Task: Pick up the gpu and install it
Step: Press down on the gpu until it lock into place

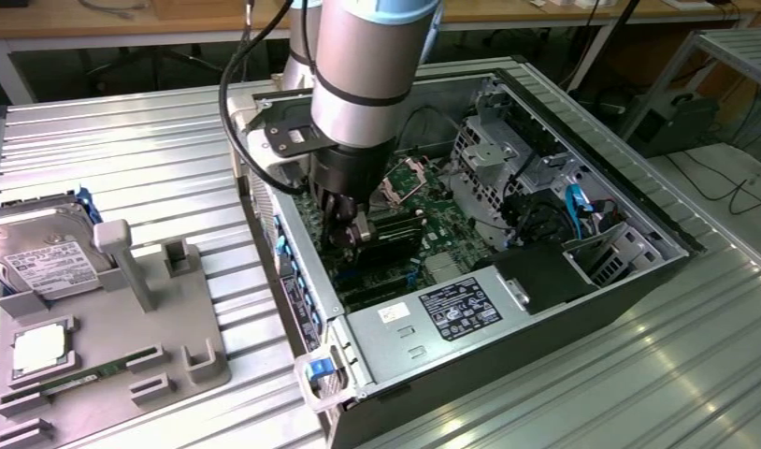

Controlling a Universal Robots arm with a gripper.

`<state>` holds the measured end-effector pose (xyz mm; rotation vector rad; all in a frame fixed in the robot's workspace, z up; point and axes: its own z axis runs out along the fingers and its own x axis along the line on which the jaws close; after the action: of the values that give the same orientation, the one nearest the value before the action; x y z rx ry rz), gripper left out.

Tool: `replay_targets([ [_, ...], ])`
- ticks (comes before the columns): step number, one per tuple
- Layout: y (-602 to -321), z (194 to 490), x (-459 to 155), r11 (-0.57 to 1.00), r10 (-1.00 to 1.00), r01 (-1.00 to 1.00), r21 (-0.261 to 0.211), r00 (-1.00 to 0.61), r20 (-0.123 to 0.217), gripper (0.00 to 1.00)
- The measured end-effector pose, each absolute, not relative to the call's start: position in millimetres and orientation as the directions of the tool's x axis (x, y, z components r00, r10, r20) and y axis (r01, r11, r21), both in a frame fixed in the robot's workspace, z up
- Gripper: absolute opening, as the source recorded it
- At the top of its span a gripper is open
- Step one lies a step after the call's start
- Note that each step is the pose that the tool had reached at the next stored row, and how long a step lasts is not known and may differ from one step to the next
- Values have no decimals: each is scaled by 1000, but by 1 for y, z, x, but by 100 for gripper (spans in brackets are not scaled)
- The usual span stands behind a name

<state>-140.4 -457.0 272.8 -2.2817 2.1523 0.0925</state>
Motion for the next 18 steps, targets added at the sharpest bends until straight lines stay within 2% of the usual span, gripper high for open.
replay_targets([
  [2, -457, 292, -140, -59, -997, -998, 34, 58, -43, 11],
  [11, -457, 292, -110, -59, -997, -998, 32, 58, -43, 11],
  [18, -457, 292, -110, -59, -997, -998, 32, 58, -43, 11],
])
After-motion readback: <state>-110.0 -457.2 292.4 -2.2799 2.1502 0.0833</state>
